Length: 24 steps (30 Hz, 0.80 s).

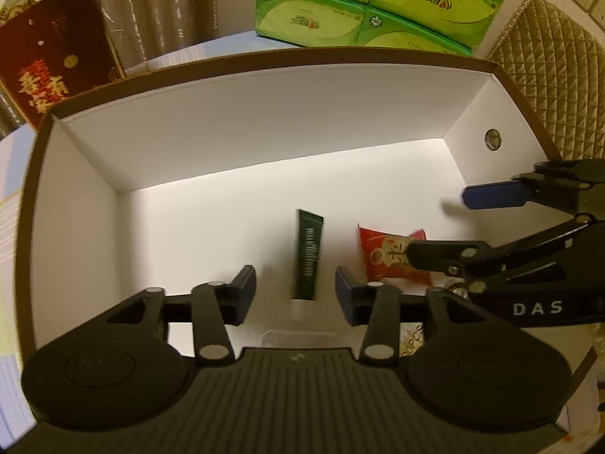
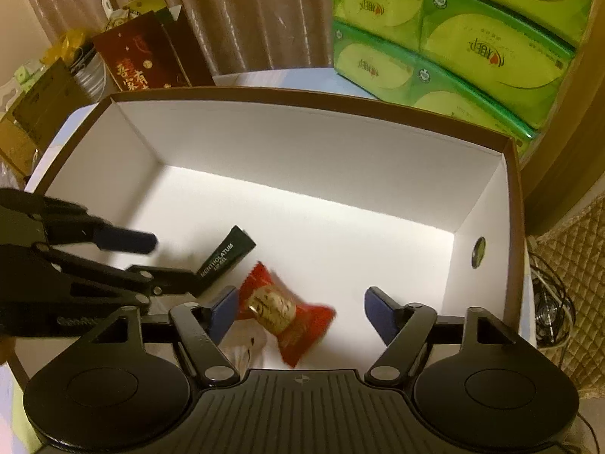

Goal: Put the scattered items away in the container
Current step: 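Lower both items into the box and open both tools, then withdraw both tools from the box back toward the table items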

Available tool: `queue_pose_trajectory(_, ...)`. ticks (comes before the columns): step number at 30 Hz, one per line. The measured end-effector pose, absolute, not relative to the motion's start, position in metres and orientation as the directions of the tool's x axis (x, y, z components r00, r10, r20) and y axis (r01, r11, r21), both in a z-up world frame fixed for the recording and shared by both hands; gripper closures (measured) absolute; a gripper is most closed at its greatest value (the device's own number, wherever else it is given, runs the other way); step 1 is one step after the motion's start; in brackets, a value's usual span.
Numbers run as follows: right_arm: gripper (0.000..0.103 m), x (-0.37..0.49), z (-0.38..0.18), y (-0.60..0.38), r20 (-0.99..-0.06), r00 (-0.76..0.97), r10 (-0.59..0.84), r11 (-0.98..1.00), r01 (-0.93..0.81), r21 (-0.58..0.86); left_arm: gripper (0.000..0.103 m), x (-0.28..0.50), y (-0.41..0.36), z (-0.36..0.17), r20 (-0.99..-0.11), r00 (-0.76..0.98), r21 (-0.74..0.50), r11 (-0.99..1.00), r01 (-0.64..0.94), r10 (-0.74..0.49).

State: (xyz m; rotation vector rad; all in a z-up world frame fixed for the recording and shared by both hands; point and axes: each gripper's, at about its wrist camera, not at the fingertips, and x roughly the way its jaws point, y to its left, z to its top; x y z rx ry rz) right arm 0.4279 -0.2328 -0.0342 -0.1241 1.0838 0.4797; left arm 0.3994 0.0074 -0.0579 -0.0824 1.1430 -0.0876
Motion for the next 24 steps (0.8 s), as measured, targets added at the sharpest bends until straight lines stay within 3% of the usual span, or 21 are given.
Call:
queue_pose_trajectory(5, 0.021, 0.416, -0.030, -0.231, -0.867, 0.380, 0.324, 0.881, -0.456, 0.129, 0.039, 0.391, 0.010, -0.053, -0.906, 0.415, -0.088, 0.996, 0.016, -0.087)
queue_pose_trajectory(24, 0.009, 0.361, 0.016, -0.239, -0.802, 0.492, 0.337, 0.888, -0.448, 0.099, 0.035, 0.336, 0.002, 0.004, -0.861, 0.507, -0.051, 0.999, 0.008, -0.048)
